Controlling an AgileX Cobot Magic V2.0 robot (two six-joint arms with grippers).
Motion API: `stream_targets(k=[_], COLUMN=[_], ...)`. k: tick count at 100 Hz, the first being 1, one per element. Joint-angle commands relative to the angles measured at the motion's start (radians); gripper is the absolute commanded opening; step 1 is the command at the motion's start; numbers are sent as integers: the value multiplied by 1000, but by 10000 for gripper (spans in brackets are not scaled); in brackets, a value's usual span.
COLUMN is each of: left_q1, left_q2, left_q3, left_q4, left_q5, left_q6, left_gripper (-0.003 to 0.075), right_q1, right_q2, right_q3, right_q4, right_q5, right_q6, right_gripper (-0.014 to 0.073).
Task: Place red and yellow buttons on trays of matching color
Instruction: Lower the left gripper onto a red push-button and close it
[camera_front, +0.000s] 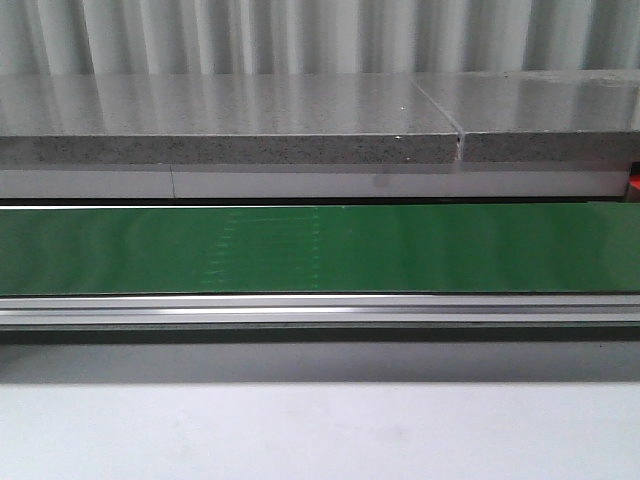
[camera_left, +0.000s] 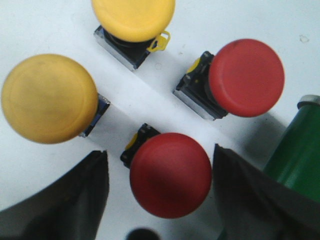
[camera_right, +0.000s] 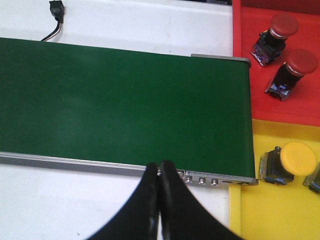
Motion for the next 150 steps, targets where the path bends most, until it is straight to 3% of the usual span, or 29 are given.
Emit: stream_targets(k=[1, 25, 40, 90, 107, 150], left_q1=[2, 2, 2, 0, -2, -133], left_q2=[-42, -42, -53, -293, -334, -304], left_q3=[-30, -30, -46, -128, -128, -63], left_q4=[-15, -15, -17, -80, -175, -199], left_q5=[-40, -29, 12, 178, 249, 209], left_q6=[-4, -4, 0, 135, 258, 365], left_gripper=[331, 78, -20, -20, -20, -20], right_q1=[5, 5, 5, 5, 5, 5], right_q2=[-8, -8, -8, -8, -8, -8], right_q3=[-27, -27, -27, -27, -27, -27], right_q4=[4, 4, 4, 4, 4, 4], right_q5=[-52, -52, -52, -52, -52, -52], right_q6=[-8, -8, -8, -8, -8, -8], right_gripper=[-67, -67, -67, -67, -67, -67])
